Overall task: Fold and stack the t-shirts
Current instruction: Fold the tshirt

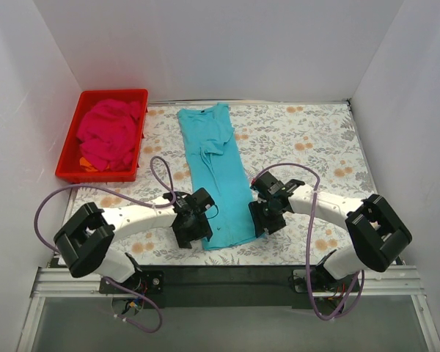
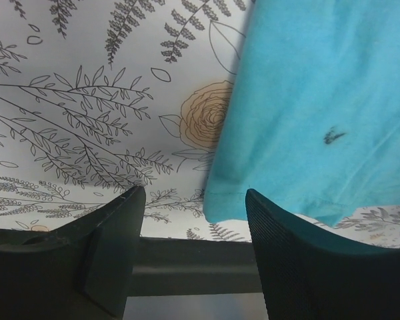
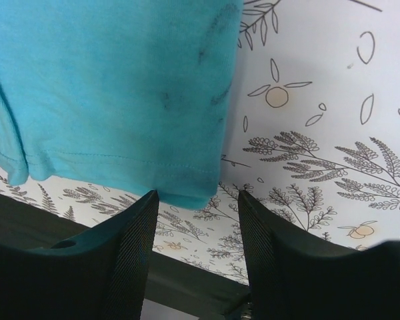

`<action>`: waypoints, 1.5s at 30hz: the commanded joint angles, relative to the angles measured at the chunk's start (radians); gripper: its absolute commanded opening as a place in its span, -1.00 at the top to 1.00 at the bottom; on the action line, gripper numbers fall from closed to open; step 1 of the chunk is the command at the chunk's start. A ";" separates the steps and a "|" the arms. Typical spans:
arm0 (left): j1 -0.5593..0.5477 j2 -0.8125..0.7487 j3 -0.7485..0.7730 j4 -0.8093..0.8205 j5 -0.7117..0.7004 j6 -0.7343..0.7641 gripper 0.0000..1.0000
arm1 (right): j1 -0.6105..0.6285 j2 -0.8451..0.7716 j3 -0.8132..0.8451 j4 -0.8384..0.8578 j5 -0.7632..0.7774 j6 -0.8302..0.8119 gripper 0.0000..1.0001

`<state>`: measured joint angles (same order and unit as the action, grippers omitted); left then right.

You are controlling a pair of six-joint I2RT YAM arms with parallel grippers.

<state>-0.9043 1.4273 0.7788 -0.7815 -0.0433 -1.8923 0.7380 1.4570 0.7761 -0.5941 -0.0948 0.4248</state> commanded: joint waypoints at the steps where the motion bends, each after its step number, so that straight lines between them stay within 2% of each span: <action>1: -0.021 0.018 0.028 -0.001 0.005 -0.021 -0.14 | 0.021 0.039 0.023 0.011 0.012 0.017 0.02; 8: -0.061 0.113 0.077 -0.039 0.014 -0.002 -0.05 | 0.037 0.074 0.035 -0.010 0.015 0.025 0.08; 11: -0.062 0.130 0.080 -0.041 0.019 -0.001 0.08 | 0.040 0.088 0.035 -0.018 0.020 0.025 0.19; 12: -0.062 0.131 0.082 -0.044 0.020 -0.001 0.12 | 0.041 0.092 0.035 -0.019 0.021 0.023 0.29; 15: -0.064 0.139 0.083 -0.054 0.029 0.007 0.38 | 0.041 0.091 0.035 -0.023 0.021 0.019 0.58; 16: -0.064 0.137 0.083 -0.056 0.031 0.010 0.60 | 0.041 0.085 0.037 -0.027 0.015 0.016 0.68; 17: -0.064 0.125 0.083 -0.065 0.030 0.012 0.75 | 0.041 0.082 0.038 -0.030 0.007 0.008 0.87; 18: -0.065 0.118 0.082 -0.070 0.026 0.012 0.92 | 0.041 0.068 0.037 -0.035 0.001 0.008 0.96; 19: -0.068 0.105 0.080 -0.074 0.026 0.013 1.00 | 0.043 0.059 0.034 -0.044 -0.012 0.003 0.97; 22: -0.080 0.046 0.065 -0.111 0.042 0.019 1.00 | 0.046 0.011 0.008 -0.071 -0.057 -0.009 0.97; 30: -0.159 -0.102 -0.053 -0.153 0.192 0.018 1.00 | 0.063 -0.124 -0.051 -0.156 -0.149 -0.029 0.97; 33: -0.159 -0.137 -0.039 -0.162 0.177 0.019 1.00 | 0.063 -0.121 -0.012 -0.183 -0.145 -0.043 0.97; 36: -0.127 -0.130 0.003 -0.165 0.148 0.039 1.00 | 0.060 -0.080 0.063 -0.197 -0.117 -0.055 0.97; 45: 0.157 -0.036 0.170 -0.134 0.086 0.248 1.00 | 0.020 0.149 0.398 -0.225 -0.080 -0.110 0.97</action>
<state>-0.8127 1.3697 0.8700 -0.9157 0.0811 -1.7409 0.7807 1.5482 1.0626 -0.7902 -0.1989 0.3523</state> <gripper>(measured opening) 0.027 0.012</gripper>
